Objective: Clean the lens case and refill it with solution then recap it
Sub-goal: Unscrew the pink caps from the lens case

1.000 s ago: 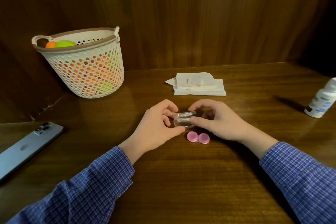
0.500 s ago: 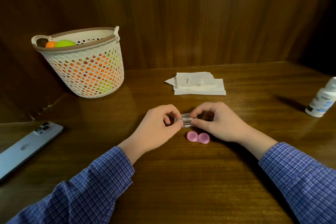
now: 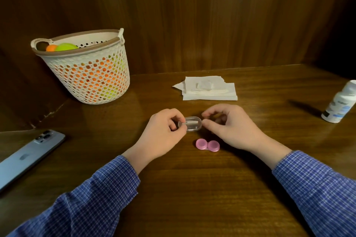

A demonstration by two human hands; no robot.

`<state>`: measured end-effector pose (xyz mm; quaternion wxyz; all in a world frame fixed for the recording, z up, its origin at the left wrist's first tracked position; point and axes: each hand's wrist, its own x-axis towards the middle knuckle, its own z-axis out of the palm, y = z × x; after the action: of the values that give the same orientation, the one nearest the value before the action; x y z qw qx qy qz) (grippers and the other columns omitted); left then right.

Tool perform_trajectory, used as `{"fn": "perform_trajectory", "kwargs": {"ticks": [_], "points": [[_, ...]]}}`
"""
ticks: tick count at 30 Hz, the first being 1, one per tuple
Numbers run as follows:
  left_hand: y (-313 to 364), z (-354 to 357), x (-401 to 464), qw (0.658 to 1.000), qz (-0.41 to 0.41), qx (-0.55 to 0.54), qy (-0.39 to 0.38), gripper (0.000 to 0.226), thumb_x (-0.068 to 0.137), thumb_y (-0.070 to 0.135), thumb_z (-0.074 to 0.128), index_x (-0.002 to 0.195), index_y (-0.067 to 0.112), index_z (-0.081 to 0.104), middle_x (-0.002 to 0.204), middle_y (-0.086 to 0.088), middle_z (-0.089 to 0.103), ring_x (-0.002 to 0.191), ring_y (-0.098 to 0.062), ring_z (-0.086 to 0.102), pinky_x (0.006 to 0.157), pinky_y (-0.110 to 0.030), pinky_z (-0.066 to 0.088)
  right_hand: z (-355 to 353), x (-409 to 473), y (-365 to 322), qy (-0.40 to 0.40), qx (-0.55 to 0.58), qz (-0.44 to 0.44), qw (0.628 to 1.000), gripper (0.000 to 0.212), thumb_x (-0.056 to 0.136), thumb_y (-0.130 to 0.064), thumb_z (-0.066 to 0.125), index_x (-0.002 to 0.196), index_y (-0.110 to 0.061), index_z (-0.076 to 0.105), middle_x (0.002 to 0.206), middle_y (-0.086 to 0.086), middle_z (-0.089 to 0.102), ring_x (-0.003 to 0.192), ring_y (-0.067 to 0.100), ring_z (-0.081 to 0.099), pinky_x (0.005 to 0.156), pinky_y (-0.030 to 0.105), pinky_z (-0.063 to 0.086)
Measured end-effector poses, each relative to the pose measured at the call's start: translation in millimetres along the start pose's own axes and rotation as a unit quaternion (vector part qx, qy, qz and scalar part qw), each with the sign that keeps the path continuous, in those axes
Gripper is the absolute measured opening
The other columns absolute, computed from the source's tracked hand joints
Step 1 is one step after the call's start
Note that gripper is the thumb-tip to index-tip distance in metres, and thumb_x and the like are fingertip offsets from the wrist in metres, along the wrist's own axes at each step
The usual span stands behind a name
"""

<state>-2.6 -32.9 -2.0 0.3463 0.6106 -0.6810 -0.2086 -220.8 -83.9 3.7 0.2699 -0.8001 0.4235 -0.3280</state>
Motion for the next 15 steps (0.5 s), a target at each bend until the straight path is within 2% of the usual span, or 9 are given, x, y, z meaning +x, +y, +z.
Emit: {"fn": "perform_trajectory", "kwargs": {"ticks": [2, 3, 5, 8, 12, 15], "points": [[0, 0, 1, 1.0, -0.006, 0.002, 0.009, 0.015, 0.095, 0.018, 0.072, 0.102, 0.031, 0.067, 0.094, 0.014, 0.061, 0.068, 0.008, 0.062, 0.056, -0.005, 0.045, -9, -2, -3, 0.003, -0.008, -0.001, 1.0, 0.004, 0.086, -0.04, 0.074, 0.09, -0.038, 0.073, 0.087, -0.019, 0.072, 0.085, -0.003, 0.066, 0.071, 0.016, 0.053], [1, 0, 0, 1.0, -0.006, 0.008, 0.014, 0.016, 0.095, 0.02, 0.072, 0.103, 0.032, 0.067, 0.101, 0.015, 0.06, 0.074, 0.006, 0.063, 0.058, -0.005, 0.046, -15, -3, -4, -0.021, -0.022, -0.004, 1.0, 0.009, 0.084, -0.046, 0.073, 0.087, -0.038, 0.072, 0.084, -0.018, 0.071, 0.084, -0.004, 0.066, 0.065, 0.015, 0.052], [3, 0, -2, 0.999, 0.006, 0.014, 0.038, 0.019, 0.093, 0.021, 0.074, 0.105, 0.035, 0.067, 0.11, 0.018, 0.057, 0.083, -0.001, 0.063, 0.063, -0.009, 0.049, -24, -6, -6, -0.094, -0.053, -0.004, 0.994, 0.027, 0.075, -0.062, 0.072, 0.085, -0.037, 0.073, 0.079, -0.015, 0.071, 0.079, -0.003, 0.066, 0.058, 0.013, 0.051], [8, -3, -9, 0.996, 0.077, -0.014, 0.052, 0.023, 0.09, 0.017, 0.076, 0.103, 0.034, 0.069, 0.1, 0.02, 0.06, 0.076, -0.008, 0.061, 0.061, -0.014, 0.05, -32, -10, -8, -0.173, -0.089, 0.003, 0.981, 0.053, 0.061, -0.084, 0.068, 0.085, -0.037, 0.073, 0.081, -0.019, 0.071, 0.077, -0.003, 0.066, 0.056, 0.011, 0.05], [15, 5, -19, 0.983, 0.157, 0.017, -0.091, 0.016, 0.09, 0.027, 0.077, 0.104, 0.032, 0.074, 0.097, 0.015, 0.066, 0.078, -0.013, 0.062, 0.061, -0.017, 0.048, -26, -11, -5, -0.194, -0.117, -0.026, 0.974, 0.037, 0.068, -0.071, 0.077, 0.083, -0.037, 0.074, 0.08, -0.019, 0.072, 0.075, 0.0, 0.067, 0.058, 0.013, 0.052], [16, 7, -19, 0.979, 0.158, 0.023, -0.129, 0.017, 0.088, 0.029, 0.079, 0.105, 0.028, 0.078, 0.097, 0.011, 0.073, 0.08, -0.015, 0.066, 0.065, -0.017, 0.052, -19, -12, -5, -0.19, -0.104, -0.033, 0.976, 0.033, 0.069, -0.067, 0.074, 0.083, -0.037, 0.074, 0.082, -0.021, 0.071, 0.077, -0.001, 0.066, 0.061, 0.012, 0.053]]}}
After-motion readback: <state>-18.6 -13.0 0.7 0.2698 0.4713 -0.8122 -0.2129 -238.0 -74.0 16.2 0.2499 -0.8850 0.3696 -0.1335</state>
